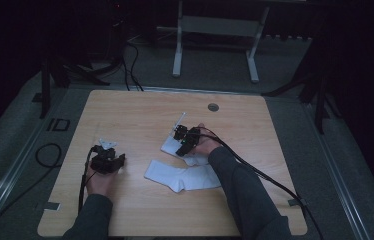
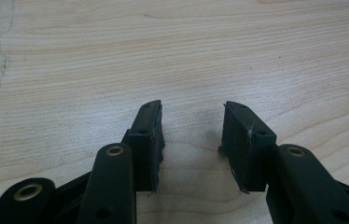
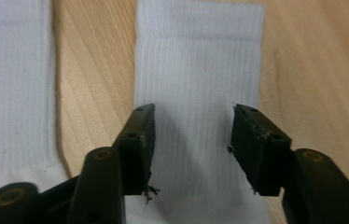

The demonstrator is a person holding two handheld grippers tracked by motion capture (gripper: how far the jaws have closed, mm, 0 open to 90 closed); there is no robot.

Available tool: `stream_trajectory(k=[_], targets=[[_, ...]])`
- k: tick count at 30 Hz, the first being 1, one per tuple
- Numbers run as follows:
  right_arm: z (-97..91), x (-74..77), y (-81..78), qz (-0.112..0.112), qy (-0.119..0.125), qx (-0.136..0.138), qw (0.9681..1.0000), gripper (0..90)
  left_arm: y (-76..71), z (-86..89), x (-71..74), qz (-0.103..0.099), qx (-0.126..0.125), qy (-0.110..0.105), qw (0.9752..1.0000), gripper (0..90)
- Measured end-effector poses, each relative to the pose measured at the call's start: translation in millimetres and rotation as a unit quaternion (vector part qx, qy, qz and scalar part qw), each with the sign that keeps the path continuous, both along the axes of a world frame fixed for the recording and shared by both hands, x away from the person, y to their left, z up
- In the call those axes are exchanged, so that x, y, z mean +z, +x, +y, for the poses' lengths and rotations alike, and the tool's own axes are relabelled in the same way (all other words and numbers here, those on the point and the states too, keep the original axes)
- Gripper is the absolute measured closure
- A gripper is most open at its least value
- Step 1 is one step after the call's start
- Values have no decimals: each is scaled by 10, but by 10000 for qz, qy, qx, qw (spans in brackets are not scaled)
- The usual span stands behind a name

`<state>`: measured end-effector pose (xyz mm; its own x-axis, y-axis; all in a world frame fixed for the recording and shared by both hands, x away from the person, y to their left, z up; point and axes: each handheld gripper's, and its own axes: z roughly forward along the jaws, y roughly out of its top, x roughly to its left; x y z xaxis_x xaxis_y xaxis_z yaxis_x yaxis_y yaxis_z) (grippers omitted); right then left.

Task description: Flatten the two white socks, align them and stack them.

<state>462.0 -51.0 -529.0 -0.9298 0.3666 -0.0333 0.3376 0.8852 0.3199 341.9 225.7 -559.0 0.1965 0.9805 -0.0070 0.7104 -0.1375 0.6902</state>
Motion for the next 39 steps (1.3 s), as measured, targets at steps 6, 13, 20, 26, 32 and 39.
stream_trajectory(k=[6,13,20,26,32,39], targets=[[-20,1,68,99,98,-34,9999,636,-4,-1,-1,-5,-4,3,10000,580],[-37,13,84,2,23,35,10000,832,-3,2,-1,0,-20,4,10000,578],[-170,197,82,-221,-109,71,9997,832,-2,3,0,1,-29,5,10000,578],[-378,615,50,-383,222,14,9990,831,-4,1,-1,-1,-21,2,10000,577],[-571,900,34,-462,412,-109,9980,830,-4,2,-2,-5,-23,3,10000,577],[-717,1162,-35,-634,593,-135,9961,830,-5,2,-3,-13,-24,3,10000,577]])
